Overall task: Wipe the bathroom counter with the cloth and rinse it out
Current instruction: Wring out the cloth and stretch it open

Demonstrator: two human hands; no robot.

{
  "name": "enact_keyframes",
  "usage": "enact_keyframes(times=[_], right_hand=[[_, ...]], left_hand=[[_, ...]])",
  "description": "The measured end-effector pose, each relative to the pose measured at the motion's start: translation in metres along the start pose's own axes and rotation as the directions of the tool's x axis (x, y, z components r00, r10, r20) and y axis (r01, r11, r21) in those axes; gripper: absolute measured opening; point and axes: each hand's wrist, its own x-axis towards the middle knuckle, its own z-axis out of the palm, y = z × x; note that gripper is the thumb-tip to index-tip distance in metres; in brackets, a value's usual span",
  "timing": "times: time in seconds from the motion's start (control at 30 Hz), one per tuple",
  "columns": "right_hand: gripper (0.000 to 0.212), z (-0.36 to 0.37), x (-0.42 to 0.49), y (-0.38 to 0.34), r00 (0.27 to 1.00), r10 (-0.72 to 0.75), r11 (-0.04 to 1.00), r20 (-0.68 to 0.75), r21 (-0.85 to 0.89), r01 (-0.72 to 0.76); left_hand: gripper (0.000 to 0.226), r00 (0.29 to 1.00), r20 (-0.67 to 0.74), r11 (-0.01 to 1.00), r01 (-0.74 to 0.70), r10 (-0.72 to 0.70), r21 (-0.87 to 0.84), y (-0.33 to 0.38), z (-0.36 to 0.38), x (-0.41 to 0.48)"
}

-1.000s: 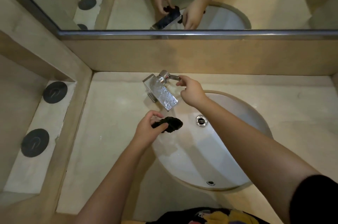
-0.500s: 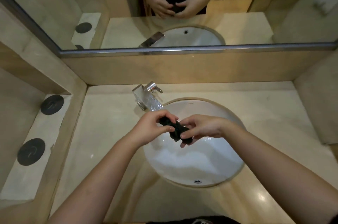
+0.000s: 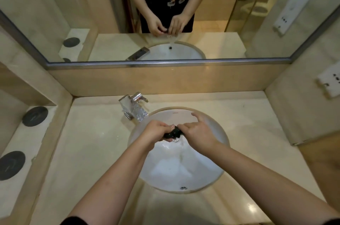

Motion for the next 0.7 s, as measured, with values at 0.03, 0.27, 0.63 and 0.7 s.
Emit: enact_keyframes(times=[0.03, 0.27, 0.63, 0.7], right_hand=[[0.032, 0.002, -0.002, 0.001, 1.0, 0.02, 1.0, 0.018, 0.01, -0.02], [0.013, -0.015, 0.001, 0.008, 0.875, 0.172, 0.792, 0.452, 0.465, -0.395], [0.015, -0.029, -0.007, 0.014, 0.803, 0.027, 0.596, 0.595, 0.635, -0.491], [0.018, -0.028, -0.008, 0.015, 0.873, 0.051, 0.688, 0.484, 0.616, -0.382]], left_hand=[[0.019, 1.0, 0.007, 1.0, -0.004, 0.004, 0.008, -0.002, 0.001, -0.001], [0.05, 0.909, 0.068, 0.787, -0.393, 0.412, 0.476, -0.037, 0.009, -0.012], [0.027, 0.824, 0.296, -0.011, -0.333, 0.484, 0.943, -0.025, 0.009, -0.012], [0.034, 0.879, 0.238, 0.084, -0.297, 0.412, 0.951, -0.015, 0.011, -0.017]])
